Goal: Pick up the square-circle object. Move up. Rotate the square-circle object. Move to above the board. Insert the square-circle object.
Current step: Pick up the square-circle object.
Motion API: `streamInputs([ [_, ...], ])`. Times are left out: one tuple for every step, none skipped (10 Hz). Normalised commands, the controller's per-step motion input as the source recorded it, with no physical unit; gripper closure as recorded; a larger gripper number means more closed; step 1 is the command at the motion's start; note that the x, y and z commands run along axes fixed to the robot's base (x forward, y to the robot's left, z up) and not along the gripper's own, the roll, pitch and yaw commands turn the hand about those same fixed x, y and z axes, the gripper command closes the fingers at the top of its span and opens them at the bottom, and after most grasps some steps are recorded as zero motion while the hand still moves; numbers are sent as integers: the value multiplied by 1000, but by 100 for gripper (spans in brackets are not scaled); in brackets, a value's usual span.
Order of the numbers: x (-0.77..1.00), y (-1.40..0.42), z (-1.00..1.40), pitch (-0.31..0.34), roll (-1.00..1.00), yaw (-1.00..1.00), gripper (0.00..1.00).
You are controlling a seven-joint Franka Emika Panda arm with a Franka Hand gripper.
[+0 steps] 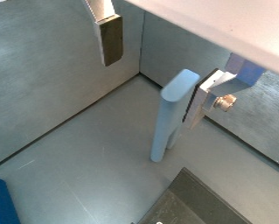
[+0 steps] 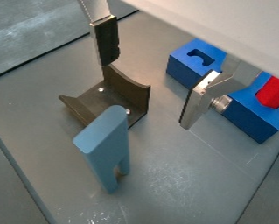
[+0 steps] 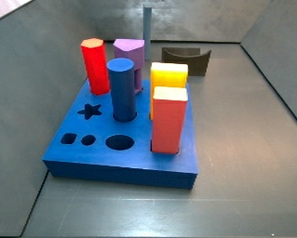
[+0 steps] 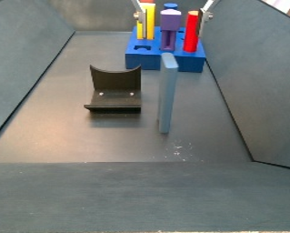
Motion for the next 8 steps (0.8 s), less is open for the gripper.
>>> streamInputs([
  [0, 280, -237, 16, 36, 111, 0],
  [126, 420, -234, 41, 0, 200, 0],
  [177, 477, -140, 41, -27, 143, 0],
  [260, 449, -126, 41, -63, 134, 0],
  [111, 411, -326, 4, -87, 257, 0],
  [0, 317, -571, 0, -126, 311, 0],
  [0, 197, -603, 11, -109, 269, 0],
  [-6, 100, -566, 7, -144, 169, 0],
])
